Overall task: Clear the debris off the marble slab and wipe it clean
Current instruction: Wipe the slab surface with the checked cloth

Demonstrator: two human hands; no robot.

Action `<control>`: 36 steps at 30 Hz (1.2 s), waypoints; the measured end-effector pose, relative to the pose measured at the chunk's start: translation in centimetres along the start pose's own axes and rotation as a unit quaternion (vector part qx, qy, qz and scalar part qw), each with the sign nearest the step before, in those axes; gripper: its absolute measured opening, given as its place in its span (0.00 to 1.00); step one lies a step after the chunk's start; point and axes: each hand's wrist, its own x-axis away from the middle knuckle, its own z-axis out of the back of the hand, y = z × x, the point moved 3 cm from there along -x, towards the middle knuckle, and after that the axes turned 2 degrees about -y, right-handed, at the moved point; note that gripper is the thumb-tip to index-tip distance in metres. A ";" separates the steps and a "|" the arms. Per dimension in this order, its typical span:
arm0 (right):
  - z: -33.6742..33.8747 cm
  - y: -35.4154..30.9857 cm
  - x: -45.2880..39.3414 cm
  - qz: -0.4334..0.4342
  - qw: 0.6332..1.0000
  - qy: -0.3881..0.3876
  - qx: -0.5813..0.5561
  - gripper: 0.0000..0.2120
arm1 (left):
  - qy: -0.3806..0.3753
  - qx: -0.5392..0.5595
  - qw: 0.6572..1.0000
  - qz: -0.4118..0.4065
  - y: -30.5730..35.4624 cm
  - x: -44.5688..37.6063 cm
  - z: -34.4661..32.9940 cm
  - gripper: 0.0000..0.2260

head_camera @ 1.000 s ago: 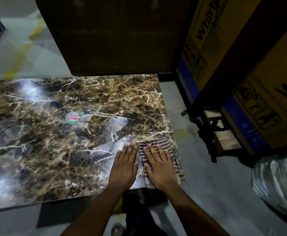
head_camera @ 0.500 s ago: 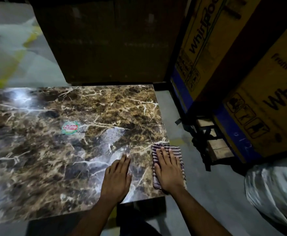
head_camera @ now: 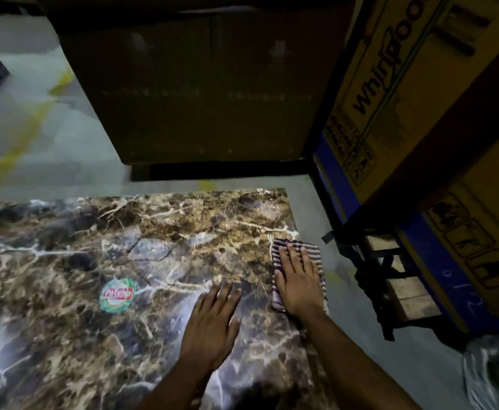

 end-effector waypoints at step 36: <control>-7.5 -52.7 -17.0 0.201 0.977 -0.044 0.060 0.40 | 0.125 0.018 0.971 0.204 -42.9 8.2 11.0 0.24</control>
